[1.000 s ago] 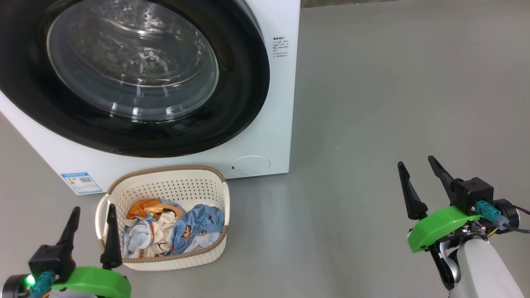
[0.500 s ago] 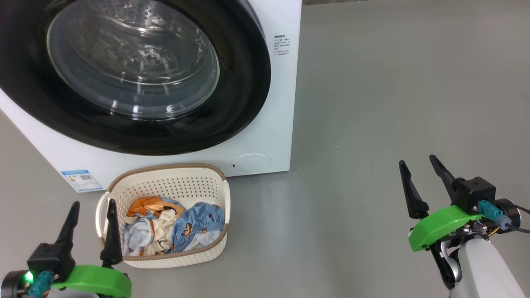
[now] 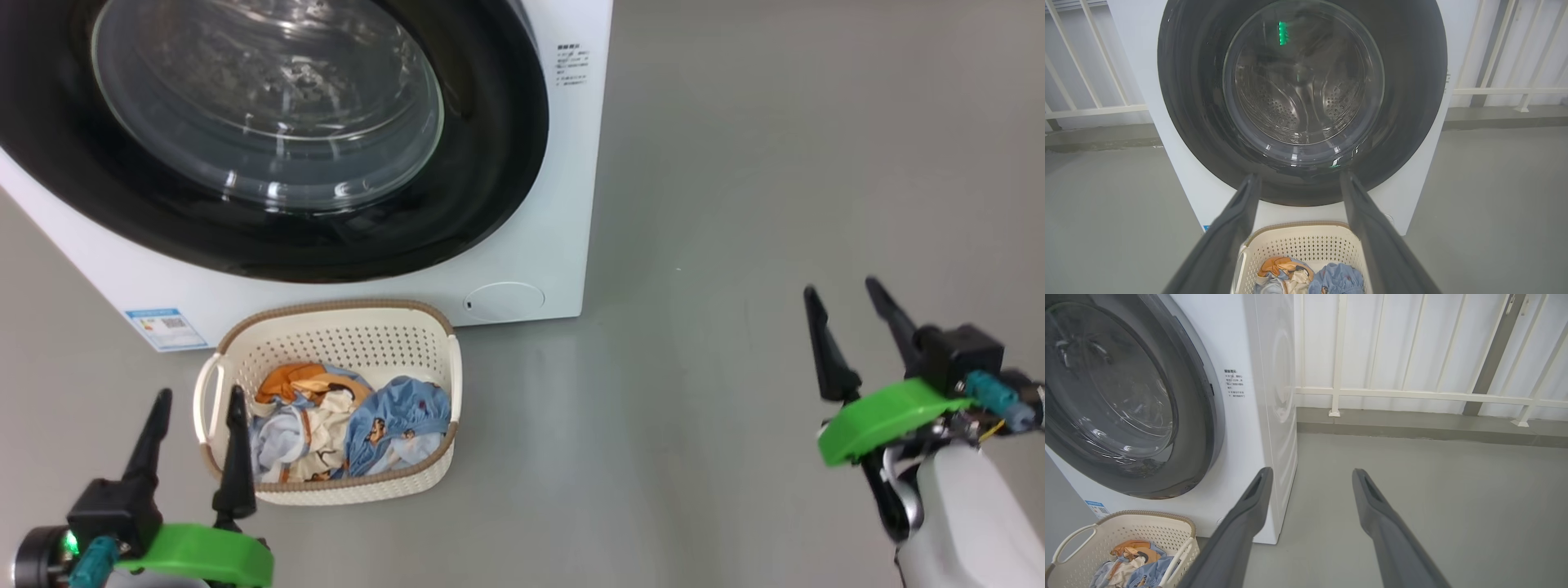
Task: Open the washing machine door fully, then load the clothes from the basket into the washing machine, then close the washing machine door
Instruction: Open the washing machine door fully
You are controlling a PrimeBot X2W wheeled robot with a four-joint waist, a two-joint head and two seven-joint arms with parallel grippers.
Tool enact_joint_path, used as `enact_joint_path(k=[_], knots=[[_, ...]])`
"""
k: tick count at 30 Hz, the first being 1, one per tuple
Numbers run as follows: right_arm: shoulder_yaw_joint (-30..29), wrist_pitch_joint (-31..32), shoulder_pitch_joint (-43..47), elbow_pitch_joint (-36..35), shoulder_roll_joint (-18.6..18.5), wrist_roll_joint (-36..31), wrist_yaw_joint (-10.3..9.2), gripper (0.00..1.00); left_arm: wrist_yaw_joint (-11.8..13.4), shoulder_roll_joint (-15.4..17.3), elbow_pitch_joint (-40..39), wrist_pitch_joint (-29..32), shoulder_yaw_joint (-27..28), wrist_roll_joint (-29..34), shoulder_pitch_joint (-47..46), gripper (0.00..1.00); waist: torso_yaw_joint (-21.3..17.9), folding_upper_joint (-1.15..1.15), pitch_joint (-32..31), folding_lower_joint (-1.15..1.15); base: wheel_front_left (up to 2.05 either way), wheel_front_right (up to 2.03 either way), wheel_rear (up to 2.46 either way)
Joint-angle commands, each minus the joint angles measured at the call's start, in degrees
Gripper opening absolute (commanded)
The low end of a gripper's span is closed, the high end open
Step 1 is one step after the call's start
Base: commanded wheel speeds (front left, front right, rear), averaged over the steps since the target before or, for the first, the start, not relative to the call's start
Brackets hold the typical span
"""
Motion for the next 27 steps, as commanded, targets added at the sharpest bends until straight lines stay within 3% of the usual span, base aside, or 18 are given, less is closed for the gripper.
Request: enact_joint_path(k=[1, 20, 27], knots=[[1.2, -0.7, -2.6, -1.9, -0.5, 0.5, 0.09, 1.0, 0.6, 0.9, -1.7, -0.4, 1.5, -0.1, -0.2, 1.0, 0.4, 0.0, 0.5, 0.0, 0.0, 0.0, 0.0], [4.1, -0.7, -20.1, -3.3, -4.0, 6.8, 0.09, 1.0, 2.6, 0.7, -0.8, -0.4, -6.1, -3.2, -1.5, 1.0, 5.1, 0.0, 6.8, 0.0, 0.0, 0.0, 0.0], [1.3, -0.2, -27.5, -1.7, -2.8, 15.3, 0.09, 1.0, 3.1, 0.7, -0.3, -0.4, -7.8, -4.3, -3.4, 1.0, 7.0, 0.0, 10.1, 0.0, 0.0, 0.0, 0.0]])
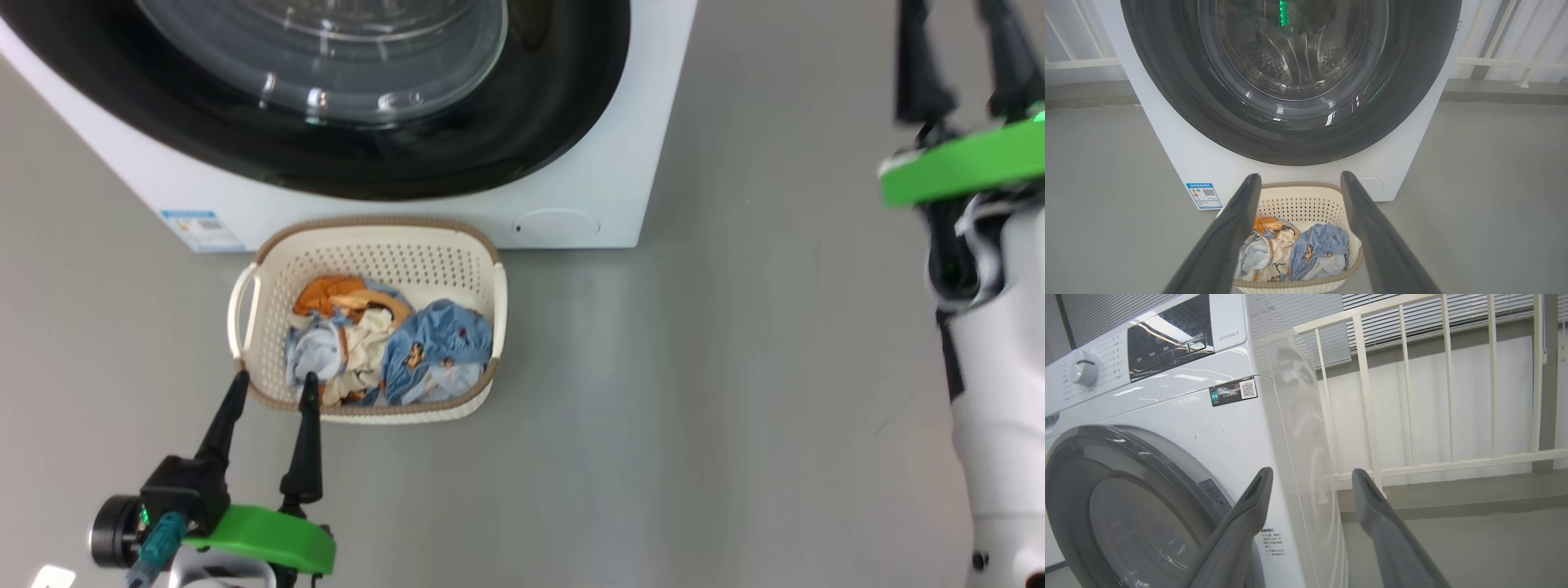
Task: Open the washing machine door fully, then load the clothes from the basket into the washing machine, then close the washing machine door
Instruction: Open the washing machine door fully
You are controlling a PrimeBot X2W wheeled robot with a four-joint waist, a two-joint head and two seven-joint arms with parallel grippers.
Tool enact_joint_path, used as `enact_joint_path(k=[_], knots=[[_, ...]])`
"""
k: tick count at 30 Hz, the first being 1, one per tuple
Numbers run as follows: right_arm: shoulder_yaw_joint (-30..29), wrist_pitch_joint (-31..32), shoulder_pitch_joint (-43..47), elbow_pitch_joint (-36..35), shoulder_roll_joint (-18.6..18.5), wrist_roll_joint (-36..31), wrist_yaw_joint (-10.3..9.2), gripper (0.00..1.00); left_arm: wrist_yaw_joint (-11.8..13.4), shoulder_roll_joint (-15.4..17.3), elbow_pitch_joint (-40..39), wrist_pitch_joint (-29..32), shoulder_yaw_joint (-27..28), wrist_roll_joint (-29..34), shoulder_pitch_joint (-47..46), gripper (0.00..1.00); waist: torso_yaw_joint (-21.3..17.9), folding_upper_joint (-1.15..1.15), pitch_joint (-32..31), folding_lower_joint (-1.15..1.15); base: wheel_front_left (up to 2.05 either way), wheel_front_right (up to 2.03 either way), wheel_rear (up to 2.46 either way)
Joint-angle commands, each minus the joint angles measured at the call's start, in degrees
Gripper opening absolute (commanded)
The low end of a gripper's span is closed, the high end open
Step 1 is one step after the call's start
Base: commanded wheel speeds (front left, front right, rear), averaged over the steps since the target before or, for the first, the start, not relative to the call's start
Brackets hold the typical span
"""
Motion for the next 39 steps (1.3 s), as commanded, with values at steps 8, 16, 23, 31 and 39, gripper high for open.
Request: enact_joint_path(k=[8, 16, 23, 31, 39], knots=[[-5.5, 2.3, -7.2, 2.1, 2.6, 15.4, 0.09, 0.0, 0.8, 0.8, -0.3, -0.4, -0.1, -1.2, -3.6, 1.0, 3.0, 0.0, 4.4, 0.0, 0.0, 0.0, 0.0], [-12.1, 7.3, -10.4, 6.1, 5.3, 29.7, 0.09, 0.0, 0.9, 0.8, 0.1, -0.4, -0.9, -1.7, -4.9, 1.0, 3.6, 0.0, 6.0, 0.0, 0.0, 0.0, 0.0], [-14.5, 12.2, -13.1, 9.0, 6.3, 37.2, 0.09, 0.0, 0.8, 0.8, 0.2, -0.4, -1.6, -2.2, -5.9, 1.0, 3.8, 0.0, 7.3, 0.0, 0.0, 0.0, 0.0], [-16.8, 18.9, -17.7, 14.1, 7.0, 42.6, 0.09, 0.0, 0.9, 0.8, 0.1, -0.4, -2.6, -2.8, -6.5, 1.0, 4.6, 0.0, 8.5, 0.0, 0.0, 0.0, 0.0], [-16.6, 27.1, -23.8, 19.2, 7.2, 42.7, 0.09, 0.0, 1.5, 0.8, -0.4, -0.4, -3.4, -4.0, -6.8, 1.0, 5.4, 0.0, 10.0, 0.0, 0.0, 0.0, 0.0]])
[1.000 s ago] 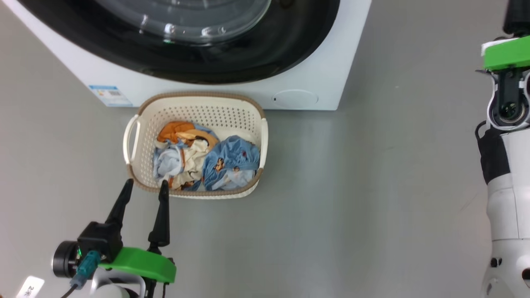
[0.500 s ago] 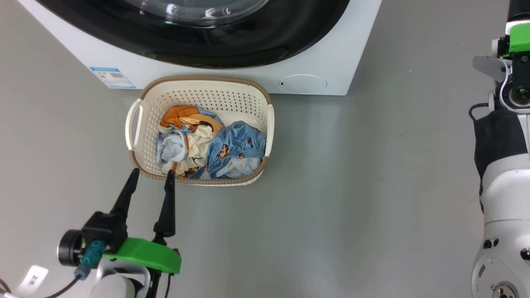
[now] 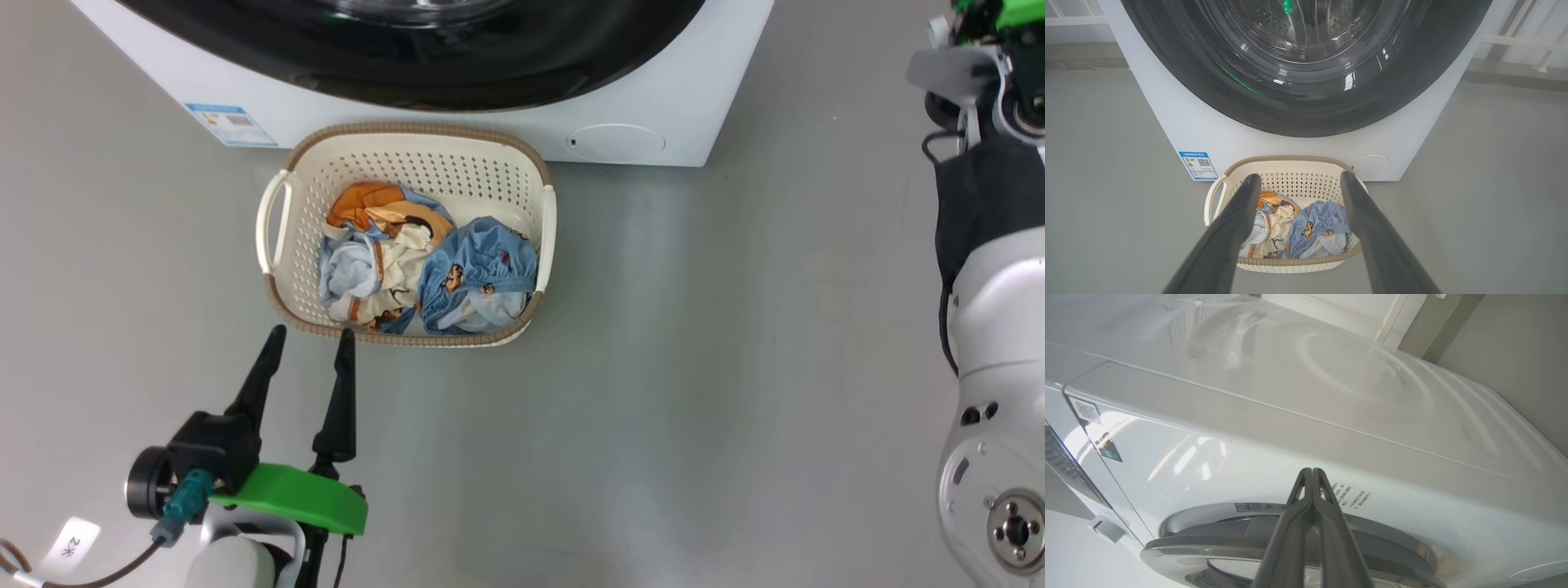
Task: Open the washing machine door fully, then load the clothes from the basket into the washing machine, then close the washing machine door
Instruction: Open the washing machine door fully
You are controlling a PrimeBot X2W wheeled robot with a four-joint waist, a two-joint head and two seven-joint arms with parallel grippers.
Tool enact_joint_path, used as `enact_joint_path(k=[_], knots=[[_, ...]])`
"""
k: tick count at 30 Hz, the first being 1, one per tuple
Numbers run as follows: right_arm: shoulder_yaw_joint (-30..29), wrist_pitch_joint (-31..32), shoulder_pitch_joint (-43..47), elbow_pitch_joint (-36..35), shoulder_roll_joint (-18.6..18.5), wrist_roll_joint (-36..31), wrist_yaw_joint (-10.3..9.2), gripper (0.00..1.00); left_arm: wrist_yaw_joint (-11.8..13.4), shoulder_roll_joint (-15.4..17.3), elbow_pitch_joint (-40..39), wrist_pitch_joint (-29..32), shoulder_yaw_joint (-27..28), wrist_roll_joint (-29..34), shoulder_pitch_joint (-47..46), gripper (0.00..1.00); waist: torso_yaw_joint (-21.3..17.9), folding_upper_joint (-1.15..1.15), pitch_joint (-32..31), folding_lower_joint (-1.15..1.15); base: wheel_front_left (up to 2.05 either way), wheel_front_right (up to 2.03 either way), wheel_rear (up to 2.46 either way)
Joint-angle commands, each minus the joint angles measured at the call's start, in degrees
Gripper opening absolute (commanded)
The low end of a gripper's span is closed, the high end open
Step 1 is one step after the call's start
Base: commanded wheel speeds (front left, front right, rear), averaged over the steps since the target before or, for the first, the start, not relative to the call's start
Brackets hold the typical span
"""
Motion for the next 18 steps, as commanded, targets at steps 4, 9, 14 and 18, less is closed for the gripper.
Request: enact_joint_path(k=[4, 9, 14, 18], knots=[[2.3, 4.8, -4.9, 0.9, 1.0, -2.1, 0.1, 0.0, 0.7, 1.0, -1.5, -0.4, 1.1, -1.1, -1.4, 1.0, 0.6, 0.0, 0.9, 0.0, 0.0, 0.0, 0.0], [2.9, 8.3, -7.6, 2.4, 0.4, -4.2, 0.1, 0.0, 1.0, 1.0, -1.8, -0.4, 0.6, -2.3, -1.9, 1.0, 1.2, 0.0, 1.7, 0.0, 0.0, 0.0, 0.0], [2.8, 12.2, -11.1, 4.0, 0.2, -6.2, 0.1, 0.0, 1.4, 1.0, -2.9, -0.4, 0.3, -2.7, -3.1, 1.0, 1.9, 0.0, 2.8, 0.0, 0.0, 0.0, 0.0], [2.3, 14.3, -13.0, 5.5, 0.2, -8.0, 0.1, 0.0, 1.6, 1.0, -3.9, -0.4, -0.1, -2.7, -3.8, 1.0, 2.4, 0.0, 3.6, 0.0, 0.0, 0.0, 0.0]])
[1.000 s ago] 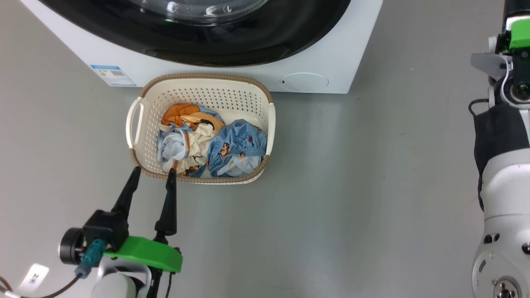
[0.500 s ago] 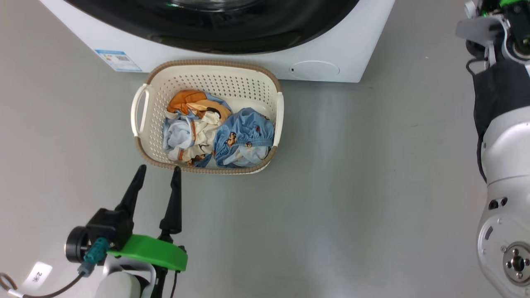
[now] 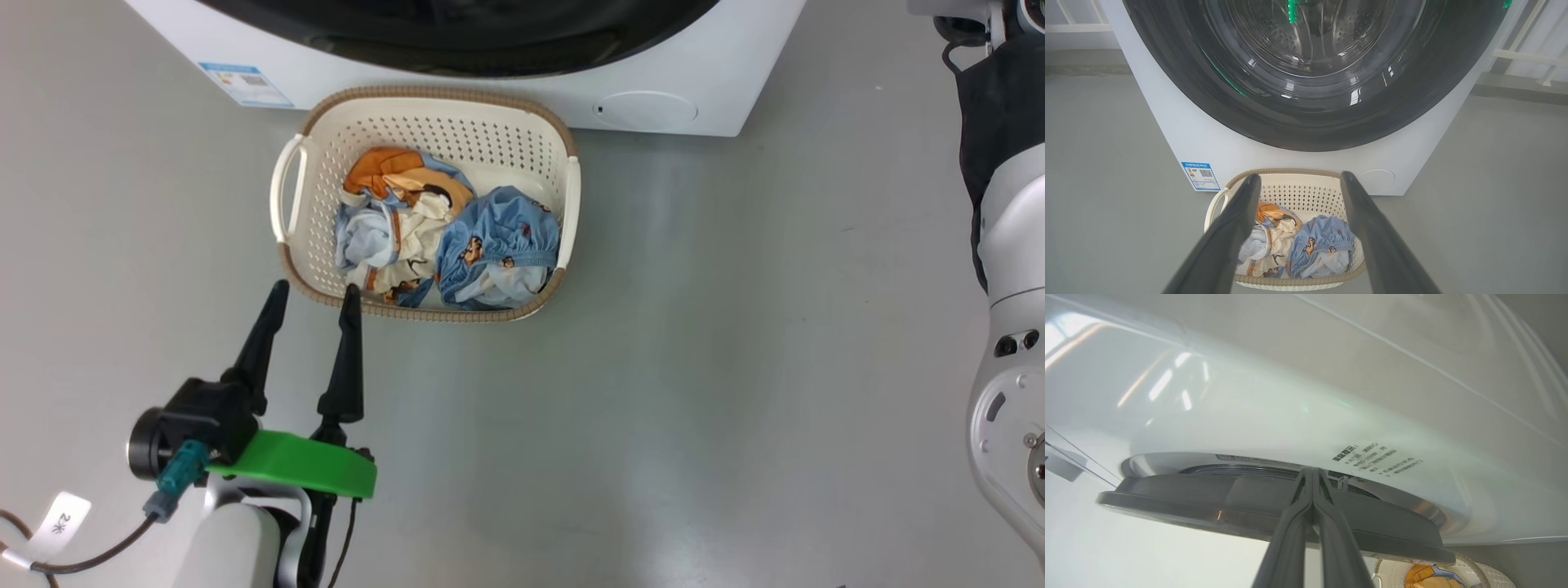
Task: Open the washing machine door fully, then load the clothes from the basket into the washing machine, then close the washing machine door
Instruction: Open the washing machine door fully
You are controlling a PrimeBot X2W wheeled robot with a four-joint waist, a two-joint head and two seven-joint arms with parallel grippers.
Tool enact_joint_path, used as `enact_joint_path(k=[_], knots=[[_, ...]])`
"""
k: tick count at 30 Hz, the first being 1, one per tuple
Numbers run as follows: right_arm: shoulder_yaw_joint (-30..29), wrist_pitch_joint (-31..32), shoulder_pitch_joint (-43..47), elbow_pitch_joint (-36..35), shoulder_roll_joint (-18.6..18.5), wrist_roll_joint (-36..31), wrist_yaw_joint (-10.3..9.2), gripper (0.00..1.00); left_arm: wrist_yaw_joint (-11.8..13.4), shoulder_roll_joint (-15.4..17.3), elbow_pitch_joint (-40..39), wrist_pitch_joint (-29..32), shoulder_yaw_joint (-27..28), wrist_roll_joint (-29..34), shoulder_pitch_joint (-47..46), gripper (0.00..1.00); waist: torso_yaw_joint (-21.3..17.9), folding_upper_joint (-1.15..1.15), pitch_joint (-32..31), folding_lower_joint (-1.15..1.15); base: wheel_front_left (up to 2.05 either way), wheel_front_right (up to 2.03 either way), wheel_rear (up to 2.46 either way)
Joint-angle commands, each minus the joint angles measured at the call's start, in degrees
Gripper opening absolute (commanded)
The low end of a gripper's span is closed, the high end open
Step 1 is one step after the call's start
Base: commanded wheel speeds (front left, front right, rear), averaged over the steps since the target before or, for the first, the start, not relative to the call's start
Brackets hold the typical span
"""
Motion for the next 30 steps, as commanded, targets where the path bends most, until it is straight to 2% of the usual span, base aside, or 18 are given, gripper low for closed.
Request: enact_joint_path(k=[1, 30], knots=[[0.5, 0.6, -2.2, -1.2, 1.2, -0.6, 0.1, 0.0, 0.3, 1.1, -1.7, -0.4, 1.6, -0.2, -0.7, 1.0, 0.3, 0.0, 0.4, 0.0, 0.0, 0.0, 0.0], [-3.6, 6.2, -9.1, 1.0, 3.3, -9.6, 0.1, 0.0, 1.7, 1.1, -7.4, -0.4, -0.6, -0.8, -2.5, 1.0, 2.7, 0.0, 3.7, 0.0, 0.0, 0.0, 0.0]])
